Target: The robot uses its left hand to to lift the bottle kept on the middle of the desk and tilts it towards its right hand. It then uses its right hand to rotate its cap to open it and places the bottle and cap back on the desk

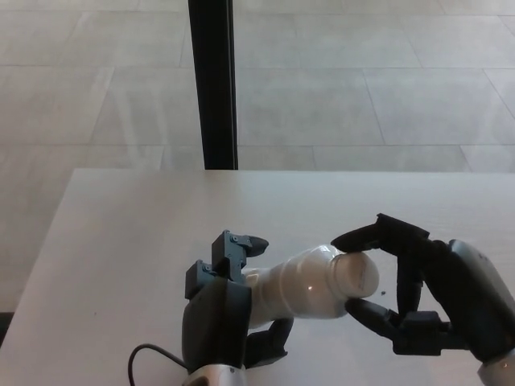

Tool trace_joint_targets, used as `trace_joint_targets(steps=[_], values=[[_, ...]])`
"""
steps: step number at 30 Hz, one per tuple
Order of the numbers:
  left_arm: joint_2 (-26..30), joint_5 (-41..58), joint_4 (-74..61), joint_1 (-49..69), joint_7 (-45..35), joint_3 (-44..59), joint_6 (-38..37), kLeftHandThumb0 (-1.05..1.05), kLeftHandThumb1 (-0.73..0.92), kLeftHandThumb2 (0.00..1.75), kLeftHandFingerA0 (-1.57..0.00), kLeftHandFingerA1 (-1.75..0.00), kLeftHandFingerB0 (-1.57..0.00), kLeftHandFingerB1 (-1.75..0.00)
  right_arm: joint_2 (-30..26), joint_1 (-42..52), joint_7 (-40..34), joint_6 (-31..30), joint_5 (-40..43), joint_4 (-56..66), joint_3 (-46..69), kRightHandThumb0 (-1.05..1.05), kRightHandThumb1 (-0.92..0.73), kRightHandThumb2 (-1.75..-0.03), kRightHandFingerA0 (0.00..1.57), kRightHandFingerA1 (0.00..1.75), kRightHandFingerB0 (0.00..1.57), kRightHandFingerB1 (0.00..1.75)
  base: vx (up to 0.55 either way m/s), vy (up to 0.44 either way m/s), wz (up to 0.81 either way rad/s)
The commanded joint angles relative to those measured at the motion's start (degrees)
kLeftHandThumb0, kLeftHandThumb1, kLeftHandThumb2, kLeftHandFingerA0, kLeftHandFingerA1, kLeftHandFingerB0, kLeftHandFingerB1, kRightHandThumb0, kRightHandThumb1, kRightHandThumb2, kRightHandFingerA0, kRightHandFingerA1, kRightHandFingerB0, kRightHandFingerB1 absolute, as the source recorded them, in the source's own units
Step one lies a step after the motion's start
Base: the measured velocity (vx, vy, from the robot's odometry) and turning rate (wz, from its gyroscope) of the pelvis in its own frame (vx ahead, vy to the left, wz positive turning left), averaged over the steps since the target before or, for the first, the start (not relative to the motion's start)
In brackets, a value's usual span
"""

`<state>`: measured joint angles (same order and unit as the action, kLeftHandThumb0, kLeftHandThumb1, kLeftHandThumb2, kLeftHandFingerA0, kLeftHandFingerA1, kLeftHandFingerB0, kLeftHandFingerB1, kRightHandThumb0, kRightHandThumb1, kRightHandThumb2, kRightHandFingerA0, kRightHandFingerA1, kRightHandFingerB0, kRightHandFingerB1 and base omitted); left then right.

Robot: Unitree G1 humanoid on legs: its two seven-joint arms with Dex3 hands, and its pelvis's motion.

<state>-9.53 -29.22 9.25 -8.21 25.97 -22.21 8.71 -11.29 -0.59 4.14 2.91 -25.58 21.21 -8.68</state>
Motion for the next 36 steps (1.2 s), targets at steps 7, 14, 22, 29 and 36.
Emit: trace_joint_targets(steps=[7, 14, 22, 29, 36], values=[[0.7, -0.8, 0.0, 1.3, 0.8, 0.7, -0.7, 0.15, 0.66, 1.17, -1.11, -1.71, -0.88, -1.45, -5.4, -0.9, 4.9, 4.3, 3.9, -0.6, 0.1, -0.32, -0.62, -0.89, 0.94, 1.55, 0.90, 1.00, 0.00, 0.000, 0.00], [0.6, -0.8, -0.2, 1.4, 0.3, 0.7, -0.2, 0.16, 0.70, 1.12, -0.89, -1.75, -0.73, -1.59, -7.1, -1.5, 5.9, 7.4, 4.5, -2.2, -0.4, -0.30, -0.58, -0.96, 0.96, 1.61, 0.91, 0.99, 0.00, 0.000, 0.00], [0.6, -1.0, -0.5, 1.9, 0.2, 0.6, 0.0, 0.12, 0.69, 1.09, -1.14, -1.66, -0.88, -1.39, -7.4, -2.3, 2.7, 14.5, 2.9, -4.7, -1.2, -0.27, -0.55, -1.01, 1.00, 1.68, 0.90, 0.97, 0.00, 0.000, 0.00], [1.3, -1.8, 0.4, 1.7, 1.0, 0.1, -1.2, 0.14, 0.65, 1.16, -1.10, -1.65, -0.87, -1.37, -6.7, -4.8, -4.3, 22.7, -0.9, -7.2, 0.3, -0.28, -0.58, -0.96, 0.96, 1.61, 0.85, 1.05, 0.00, 0.000, 0.00], [0.8, -1.2, 0.1, 1.7, 0.8, 0.4, -0.7, 0.14, 0.68, 1.13, -1.12, -1.65, -0.86, -1.34, -7.8, -9.3, -9.4, 29.3, -5.0, -10.8, 2.1, -0.32, -0.73, -0.86, 0.93, 1.67, 0.76, 1.19, 0.00, 0.000, 0.00]])
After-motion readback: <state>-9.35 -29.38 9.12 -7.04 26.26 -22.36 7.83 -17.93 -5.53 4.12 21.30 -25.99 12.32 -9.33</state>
